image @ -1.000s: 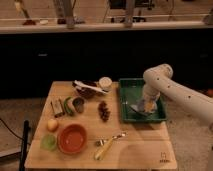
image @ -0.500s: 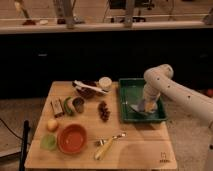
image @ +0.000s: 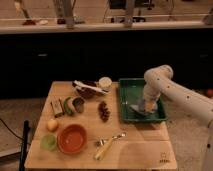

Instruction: Place sponge in tray

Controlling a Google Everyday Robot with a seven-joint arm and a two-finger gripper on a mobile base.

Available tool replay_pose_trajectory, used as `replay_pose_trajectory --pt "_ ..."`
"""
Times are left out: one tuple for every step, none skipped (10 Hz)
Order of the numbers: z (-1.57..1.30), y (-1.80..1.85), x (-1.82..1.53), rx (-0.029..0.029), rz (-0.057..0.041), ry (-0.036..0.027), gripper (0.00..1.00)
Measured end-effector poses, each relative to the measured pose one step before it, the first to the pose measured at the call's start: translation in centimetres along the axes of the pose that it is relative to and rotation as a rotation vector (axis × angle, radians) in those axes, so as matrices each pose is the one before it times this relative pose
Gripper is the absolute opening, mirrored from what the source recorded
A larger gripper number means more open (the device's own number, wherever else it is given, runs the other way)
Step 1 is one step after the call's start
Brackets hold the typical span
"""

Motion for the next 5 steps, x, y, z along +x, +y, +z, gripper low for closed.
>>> replay_pose_trajectory --pt "-0.465 -0.024 -0.180 0.05346 -0.05487 -0.00476 0.00" --pt "-0.214 0.144 0.060 0.05149 -0.07078 -0.00440 0.00" --pt "-0.208 -0.189 -0.488 0.02845 -0.03945 -0.01140 0.00" --pt "-0.076 -0.252 -0.349 0.01668 -0.02840 -0.00843 0.00" --pt "-0.064 -0.326 -0.297 0.00916 -0.02998 -0.00850 0.00"
